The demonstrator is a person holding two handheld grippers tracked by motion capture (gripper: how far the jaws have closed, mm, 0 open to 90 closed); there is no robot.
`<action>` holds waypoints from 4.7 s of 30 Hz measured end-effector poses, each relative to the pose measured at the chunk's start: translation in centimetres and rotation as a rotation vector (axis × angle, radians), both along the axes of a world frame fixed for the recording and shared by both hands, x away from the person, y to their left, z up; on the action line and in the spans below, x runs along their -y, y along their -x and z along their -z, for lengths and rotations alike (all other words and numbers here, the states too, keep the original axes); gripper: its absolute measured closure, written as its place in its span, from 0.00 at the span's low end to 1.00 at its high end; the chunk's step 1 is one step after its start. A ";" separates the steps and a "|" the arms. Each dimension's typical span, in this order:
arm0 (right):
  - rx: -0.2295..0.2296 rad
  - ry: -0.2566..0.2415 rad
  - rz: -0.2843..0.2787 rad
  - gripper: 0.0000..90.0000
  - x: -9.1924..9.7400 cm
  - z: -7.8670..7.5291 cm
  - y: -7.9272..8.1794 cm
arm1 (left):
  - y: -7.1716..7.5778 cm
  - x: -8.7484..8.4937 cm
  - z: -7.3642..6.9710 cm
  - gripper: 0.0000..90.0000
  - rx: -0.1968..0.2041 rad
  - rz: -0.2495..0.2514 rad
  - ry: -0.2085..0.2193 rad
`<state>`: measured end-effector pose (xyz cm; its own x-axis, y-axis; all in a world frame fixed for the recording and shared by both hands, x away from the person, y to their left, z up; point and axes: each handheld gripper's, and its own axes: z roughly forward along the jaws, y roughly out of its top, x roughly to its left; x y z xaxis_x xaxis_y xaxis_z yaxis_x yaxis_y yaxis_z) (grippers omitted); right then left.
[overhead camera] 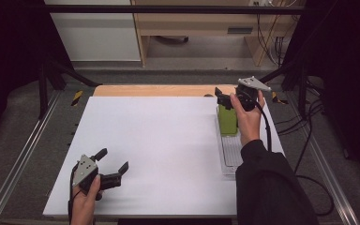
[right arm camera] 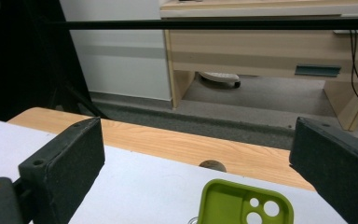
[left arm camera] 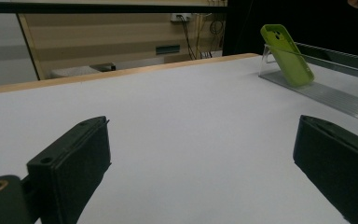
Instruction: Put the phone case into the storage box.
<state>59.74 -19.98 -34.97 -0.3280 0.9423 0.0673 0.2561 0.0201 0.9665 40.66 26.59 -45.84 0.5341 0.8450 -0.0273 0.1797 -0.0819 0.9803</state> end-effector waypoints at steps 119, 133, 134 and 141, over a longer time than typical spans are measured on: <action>0.122 -0.018 -0.124 0.02 8.1 -2.3 14.2 | 2.7 -4.7 -0.5 0.03 0.006 -0.079 0.034; 0.123 -0.003 -0.114 0.02 9.1 -1.3 15.6 | 2.7 -4.7 -0.5 0.03 0.008 -0.076 0.033; 0.123 -0.002 -0.113 0.02 9.2 -1.2 15.7 | 2.7 -4.7 -0.5 0.03 0.008 -0.076 0.033; 0.150 0.022 -0.118 0.03 9.5 0.0 16.4 | 2.7 -4.6 -0.5 0.03 0.009 -0.074 0.036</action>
<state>43.32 -29.51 -34.93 -0.4409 0.8975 -0.0110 0.1037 0.0631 0.9926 37.93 31.17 -45.37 0.4704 0.8808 -0.0540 0.1756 -0.0335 0.9839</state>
